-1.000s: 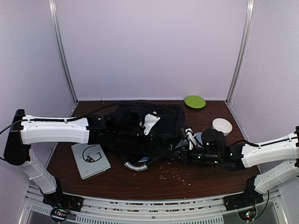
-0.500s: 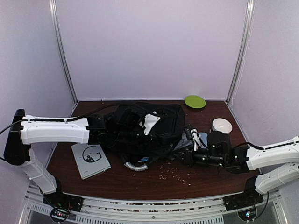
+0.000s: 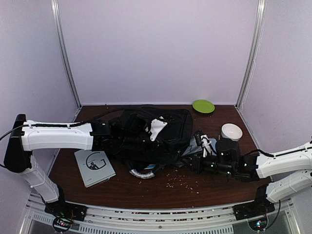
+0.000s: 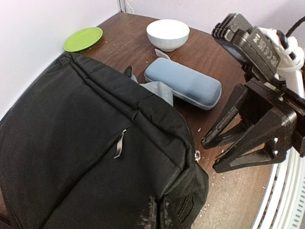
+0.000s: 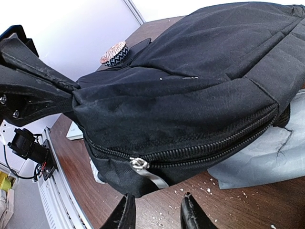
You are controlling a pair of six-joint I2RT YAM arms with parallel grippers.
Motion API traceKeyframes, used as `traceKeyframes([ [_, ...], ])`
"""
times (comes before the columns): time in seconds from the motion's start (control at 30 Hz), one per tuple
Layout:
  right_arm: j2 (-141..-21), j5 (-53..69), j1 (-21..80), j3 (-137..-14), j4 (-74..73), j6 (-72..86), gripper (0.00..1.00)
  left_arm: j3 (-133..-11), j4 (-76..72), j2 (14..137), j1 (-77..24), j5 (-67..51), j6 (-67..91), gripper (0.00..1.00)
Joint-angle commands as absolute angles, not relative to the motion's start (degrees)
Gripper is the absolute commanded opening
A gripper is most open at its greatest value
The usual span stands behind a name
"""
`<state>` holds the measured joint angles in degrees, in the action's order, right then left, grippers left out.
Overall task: Pack the student bag
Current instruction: Unzip the student bag at the center of the board.
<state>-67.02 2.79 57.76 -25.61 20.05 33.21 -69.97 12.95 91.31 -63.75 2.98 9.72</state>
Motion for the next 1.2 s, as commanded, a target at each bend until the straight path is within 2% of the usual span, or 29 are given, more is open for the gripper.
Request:
traceKeyframes([
  [0.0,-69.22,3.34,57.47,-28.06,22.70,32.41,0.31,-71.81,7.08,88.11,-64.04,2.38,9.86,0.00],
  [0.77,-72.43,7.34,56.83,-30.57,25.35,28.05,0.33,-70.55,5.80,86.66,-64.07,-1.93,9.49,0.00],
  [1.17,-72.97,10.19,56.79,-31.25,25.65,27.69,0.21,-70.09,5.35,86.56,-64.06,-1.10,9.27,0.00],
])
